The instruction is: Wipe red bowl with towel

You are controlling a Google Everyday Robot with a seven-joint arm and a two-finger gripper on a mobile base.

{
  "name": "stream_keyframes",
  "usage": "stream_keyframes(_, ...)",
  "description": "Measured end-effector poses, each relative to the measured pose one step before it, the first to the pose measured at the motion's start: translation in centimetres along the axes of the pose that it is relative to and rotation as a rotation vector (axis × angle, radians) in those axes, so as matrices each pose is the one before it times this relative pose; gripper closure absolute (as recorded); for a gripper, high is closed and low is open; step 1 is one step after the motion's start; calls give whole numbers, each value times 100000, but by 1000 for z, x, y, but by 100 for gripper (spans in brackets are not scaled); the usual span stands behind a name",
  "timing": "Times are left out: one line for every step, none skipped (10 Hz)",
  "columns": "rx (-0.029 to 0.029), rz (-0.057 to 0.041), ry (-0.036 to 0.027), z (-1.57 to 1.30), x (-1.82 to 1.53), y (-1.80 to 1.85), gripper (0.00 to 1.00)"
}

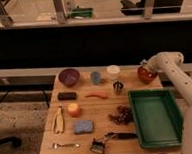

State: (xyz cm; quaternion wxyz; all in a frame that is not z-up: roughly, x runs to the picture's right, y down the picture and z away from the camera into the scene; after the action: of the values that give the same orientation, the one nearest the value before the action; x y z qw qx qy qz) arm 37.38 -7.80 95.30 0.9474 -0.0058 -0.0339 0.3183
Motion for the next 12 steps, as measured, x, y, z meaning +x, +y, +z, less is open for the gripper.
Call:
stream_keyframes(405,-402,-116,119,-312,-187,100)
stream_keyframes(423,-982,-153,403,-697,-179,100)
stream_keyframes(104,-598,75,246,-303,-104,100)
stream_keyframes(-102,-601,159,300,-153,25,100)
stream_keyframes(-319,-920,-97,350,-595,260,100)
stream_keyframes(-800,-1473,-845,405,-1146,636,100)
stream_keyframes(-138,-1537,-154,81,-450,325,100)
stream_keyframes(-665,-1292,-189,126,-299,609,100)
stream_keyframes(-1160,-2319,-983,336,-1144,1032,100)
stream_keyframes(-1410,-2078,-1136,230,-864,963,100)
stream_keyframes(-453,-1370,192,-43,125,423,100)
stream_keyframes(-544,-664,-50,-94,151,449,100)
